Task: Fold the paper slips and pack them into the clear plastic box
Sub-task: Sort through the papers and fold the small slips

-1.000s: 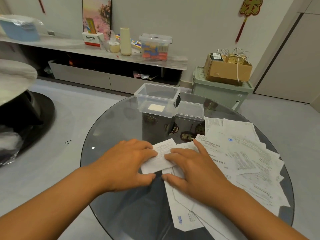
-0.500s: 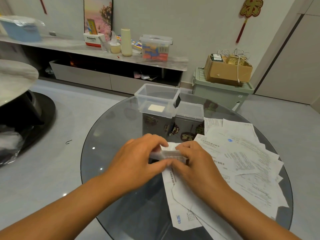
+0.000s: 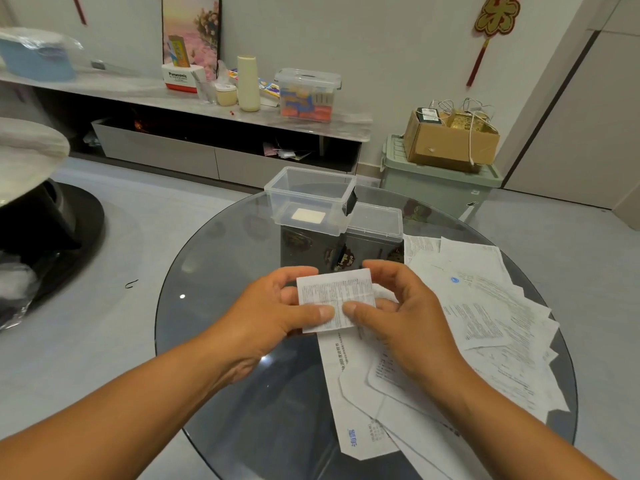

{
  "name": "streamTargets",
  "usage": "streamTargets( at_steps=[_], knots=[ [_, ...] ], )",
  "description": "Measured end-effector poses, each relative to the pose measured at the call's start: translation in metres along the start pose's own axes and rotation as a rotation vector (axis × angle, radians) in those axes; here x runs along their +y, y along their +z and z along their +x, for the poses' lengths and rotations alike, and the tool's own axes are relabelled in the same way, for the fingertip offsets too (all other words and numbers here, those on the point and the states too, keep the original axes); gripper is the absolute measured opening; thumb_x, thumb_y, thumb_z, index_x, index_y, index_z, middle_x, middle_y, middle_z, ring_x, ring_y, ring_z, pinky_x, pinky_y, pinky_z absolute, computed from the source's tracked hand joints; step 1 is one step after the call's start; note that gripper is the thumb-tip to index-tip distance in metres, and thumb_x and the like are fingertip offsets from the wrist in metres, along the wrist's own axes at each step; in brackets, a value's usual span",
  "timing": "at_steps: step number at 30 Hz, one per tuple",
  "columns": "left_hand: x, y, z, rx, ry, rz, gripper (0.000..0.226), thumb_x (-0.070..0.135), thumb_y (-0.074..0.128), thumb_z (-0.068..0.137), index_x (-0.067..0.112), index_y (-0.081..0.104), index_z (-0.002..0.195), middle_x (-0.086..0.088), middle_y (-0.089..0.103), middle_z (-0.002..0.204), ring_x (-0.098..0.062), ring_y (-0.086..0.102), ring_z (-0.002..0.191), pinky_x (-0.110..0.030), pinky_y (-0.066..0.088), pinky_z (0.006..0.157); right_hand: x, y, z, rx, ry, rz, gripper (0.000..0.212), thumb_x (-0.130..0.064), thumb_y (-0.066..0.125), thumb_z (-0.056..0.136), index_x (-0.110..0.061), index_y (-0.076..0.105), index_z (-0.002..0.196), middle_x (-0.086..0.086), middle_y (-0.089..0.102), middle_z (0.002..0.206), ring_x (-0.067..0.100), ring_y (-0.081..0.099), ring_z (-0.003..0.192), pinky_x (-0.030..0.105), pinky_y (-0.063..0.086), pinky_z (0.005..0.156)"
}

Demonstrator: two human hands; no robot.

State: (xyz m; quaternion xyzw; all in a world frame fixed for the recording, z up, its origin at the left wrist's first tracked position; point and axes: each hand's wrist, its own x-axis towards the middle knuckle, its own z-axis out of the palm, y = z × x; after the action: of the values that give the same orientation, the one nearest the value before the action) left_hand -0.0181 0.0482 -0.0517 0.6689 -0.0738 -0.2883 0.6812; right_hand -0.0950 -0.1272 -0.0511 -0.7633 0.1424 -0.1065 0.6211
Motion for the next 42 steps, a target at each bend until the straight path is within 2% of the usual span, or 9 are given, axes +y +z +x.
streamTargets(
  at_steps=[9,15,20,25,27,32,36,39,42],
  knots=[
    [-0.003,0.003,0.001,0.039,-0.007,0.172,0.019,0.012,0.072,0.092,0.005,0.068,0.109,-0.007,0.079,0.093,-0.02,0.077,0.088,-0.033,0.063,0.079,-0.001,-0.009,0.001,0.082,-0.083,-0.025,0.032,-0.022,0.079,0.089,-0.029,0.067,0.117,-0.005,0.076,0.086,0.012,0.075,0.082,0.022,0.061,0.068],
    [0.004,0.015,-0.003,-0.075,-0.11,-0.139,0.024,0.016,0.061,0.099,0.005,0.07,0.119,-0.014,0.077,0.106,-0.026,0.075,0.099,-0.034,0.061,0.086,-0.002,-0.003,-0.01,-0.072,-0.223,-0.156,0.016,-0.038,0.066,0.095,-0.034,0.081,0.099,-0.02,0.068,0.116,-0.001,0.063,0.111,0.011,0.048,0.086],
    [0.008,0.014,-0.006,-0.23,-0.163,-0.237,0.053,0.049,0.043,0.102,0.008,0.064,0.129,-0.017,0.074,0.116,-0.033,0.072,0.107,-0.042,0.058,0.092,0.003,-0.005,-0.009,0.017,-0.182,-0.181,0.014,-0.017,0.082,0.085,-0.031,0.08,0.088,-0.012,0.073,0.091,0.007,0.066,0.078,0.023,0.052,0.072],
    [0.003,0.014,-0.007,-0.189,0.007,0.091,0.029,0.012,0.057,0.1,0.013,0.066,0.128,-0.002,0.077,0.112,-0.021,0.074,0.102,-0.03,0.062,0.082,-0.004,-0.007,-0.006,-0.05,-0.02,-0.028,0.035,-0.019,0.084,0.083,-0.028,0.068,0.112,0.002,0.076,0.082,0.013,0.072,0.073,0.022,0.058,0.069],
    [0.003,0.014,-0.007,-0.213,0.001,0.119,0.027,0.009,0.06,0.098,0.013,0.067,0.124,-0.005,0.077,0.108,-0.022,0.075,0.097,-0.026,0.062,0.075,-0.006,-0.008,-0.005,-0.049,0.028,-0.033,0.016,-0.021,0.084,0.083,-0.018,0.076,0.098,0.006,0.074,0.075,0.011,0.067,0.063,0.018,0.053,0.059],
    [0.006,0.01,-0.001,-0.031,0.026,0.238,0.013,0.014,0.075,0.088,0.003,0.071,0.094,-0.011,0.077,0.08,-0.014,0.071,0.064,-0.018,0.052,0.053,-0.003,-0.008,-0.002,-0.006,0.13,-0.072,0.034,-0.038,0.069,0.096,-0.014,0.074,0.072,0.004,0.071,0.065,0.014,0.054,0.055,0.03,0.045,0.058],
    [0.005,-0.01,0.014,0.205,0.091,0.427,0.022,0.029,0.07,0.094,0.012,0.072,0.081,0.0,0.063,0.061,-0.005,0.05,0.047,-0.018,0.039,0.047,-0.003,-0.013,0.0,0.029,0.034,-0.239,0.028,-0.034,0.057,0.103,-0.024,0.078,0.088,-0.011,0.075,0.081,0.0,0.066,0.07,0.021,0.046,0.067],
    [0.001,-0.041,0.032,0.422,0.133,0.664,0.024,0.034,0.071,0.093,0.016,0.067,0.077,0.005,0.059,0.064,-0.013,0.052,0.056,-0.028,0.038,0.055,-0.002,-0.026,0.001,0.062,-0.142,-0.616,0.015,-0.034,0.058,0.103,-0.037,0.07,0.111,-0.025,0.065,0.109,-0.004,0.059,0.103,0.024,0.048,0.091],
    [-0.002,-0.065,0.038,0.601,0.168,0.979,0.011,0.031,0.073,0.089,0.026,0.065,0.093,0.008,0.064,0.091,-0.022,0.061,0.092,-0.035,0.045,0.073,-0.002,-0.039,0.005,0.065,-0.161,-0.909,0.027,-0.036,0.062,0.099,-0.035,0.065,0.126,-0.014,0.055,0.138,0.01,0.047,0.131,0.037,0.034,0.112]
  ],
)
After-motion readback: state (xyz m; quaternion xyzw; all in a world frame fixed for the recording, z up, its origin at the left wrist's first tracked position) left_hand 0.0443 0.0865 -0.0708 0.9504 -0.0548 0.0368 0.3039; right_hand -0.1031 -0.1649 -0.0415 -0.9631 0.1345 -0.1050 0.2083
